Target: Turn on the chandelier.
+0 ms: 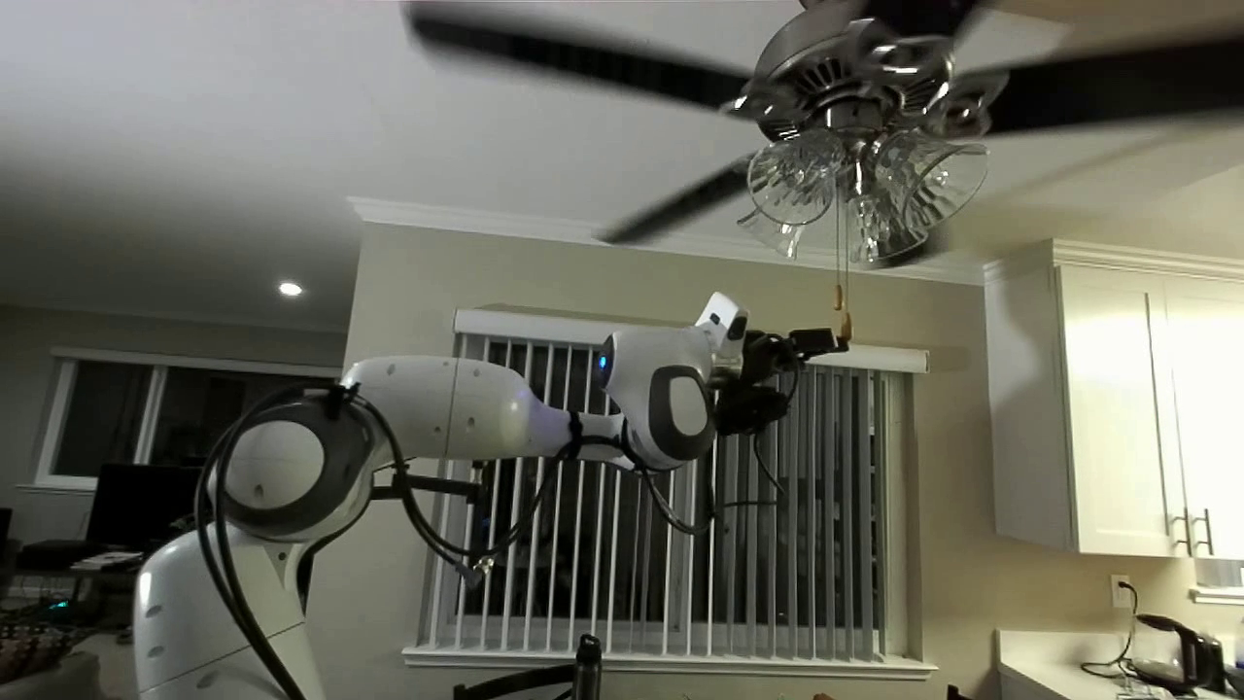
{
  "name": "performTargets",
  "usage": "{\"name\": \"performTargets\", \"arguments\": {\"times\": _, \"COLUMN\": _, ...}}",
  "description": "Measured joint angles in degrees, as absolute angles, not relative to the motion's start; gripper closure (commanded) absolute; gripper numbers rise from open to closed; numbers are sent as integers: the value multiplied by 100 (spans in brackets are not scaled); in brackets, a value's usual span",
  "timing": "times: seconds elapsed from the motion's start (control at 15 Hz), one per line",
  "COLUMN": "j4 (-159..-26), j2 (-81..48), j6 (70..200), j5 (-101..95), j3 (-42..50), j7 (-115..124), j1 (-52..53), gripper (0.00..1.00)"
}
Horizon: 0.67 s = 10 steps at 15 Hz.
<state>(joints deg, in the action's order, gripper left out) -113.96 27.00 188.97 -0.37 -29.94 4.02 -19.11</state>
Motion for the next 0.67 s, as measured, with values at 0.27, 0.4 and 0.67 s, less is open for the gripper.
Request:
{"name": "performTargets", "arguments": {"times": 0.27, "j4": -11182, "j2": 2716, "j6": 18890, "j5": -27, "j3": -3397, "j7": 423, "j1": -2027, "gripper": 0}}
{"name": "performTargets", "arguments": {"times": 0.4, "j4": -11042, "j2": 2718, "j6": 18890, "j5": -25, "j3": -3591, "j7": 453, "j1": -2247, "gripper": 0}}
{"name": "performTargets", "arguments": {"times": 0.67, "j4": -10605, "j2": 2720, "j6": 18893, "j5": -22, "j3": -4157, "j7": 526, "j1": -3171, "gripper": 0}}
